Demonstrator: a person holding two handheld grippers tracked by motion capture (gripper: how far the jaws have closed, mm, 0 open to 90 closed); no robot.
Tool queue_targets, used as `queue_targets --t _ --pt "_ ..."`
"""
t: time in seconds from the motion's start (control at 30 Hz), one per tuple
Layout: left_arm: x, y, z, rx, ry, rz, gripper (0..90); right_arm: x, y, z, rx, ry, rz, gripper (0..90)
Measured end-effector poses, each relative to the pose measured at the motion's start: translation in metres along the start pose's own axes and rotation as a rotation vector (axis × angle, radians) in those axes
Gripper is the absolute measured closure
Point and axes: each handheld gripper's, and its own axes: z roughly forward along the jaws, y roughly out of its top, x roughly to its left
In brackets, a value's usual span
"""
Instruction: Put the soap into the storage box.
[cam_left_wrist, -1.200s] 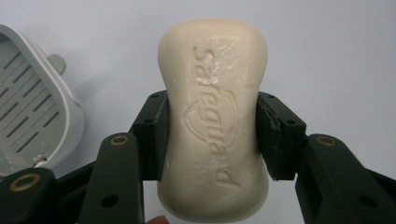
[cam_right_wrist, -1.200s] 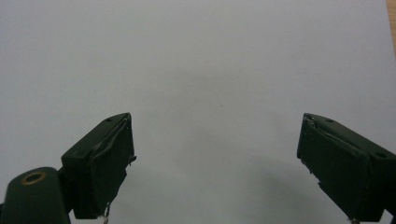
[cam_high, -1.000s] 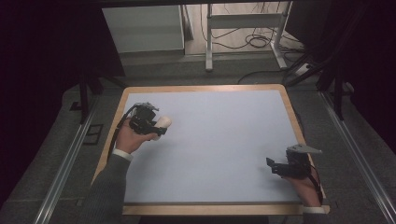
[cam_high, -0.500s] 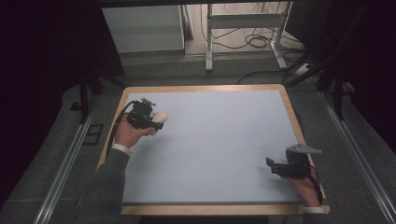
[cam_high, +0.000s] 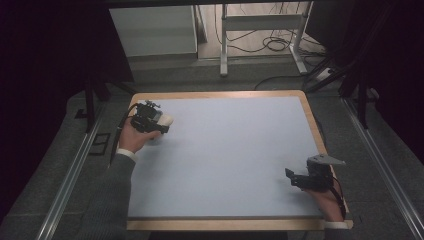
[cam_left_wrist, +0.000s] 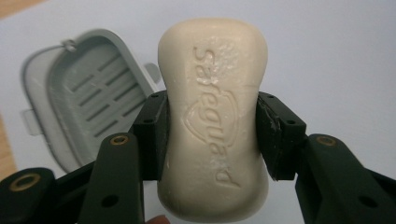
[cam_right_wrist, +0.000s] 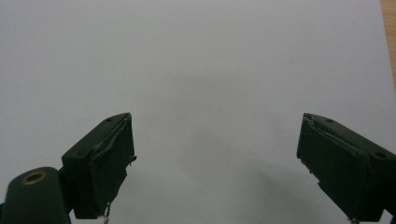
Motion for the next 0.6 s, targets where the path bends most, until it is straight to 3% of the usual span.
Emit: queue_targets --t 0.6 --pt "0.028 0.001 0.013 0.011 0.033 -0.093 49.5 -0.001 -0.001 0.001 0.003 -0.002 0.005 11.0"
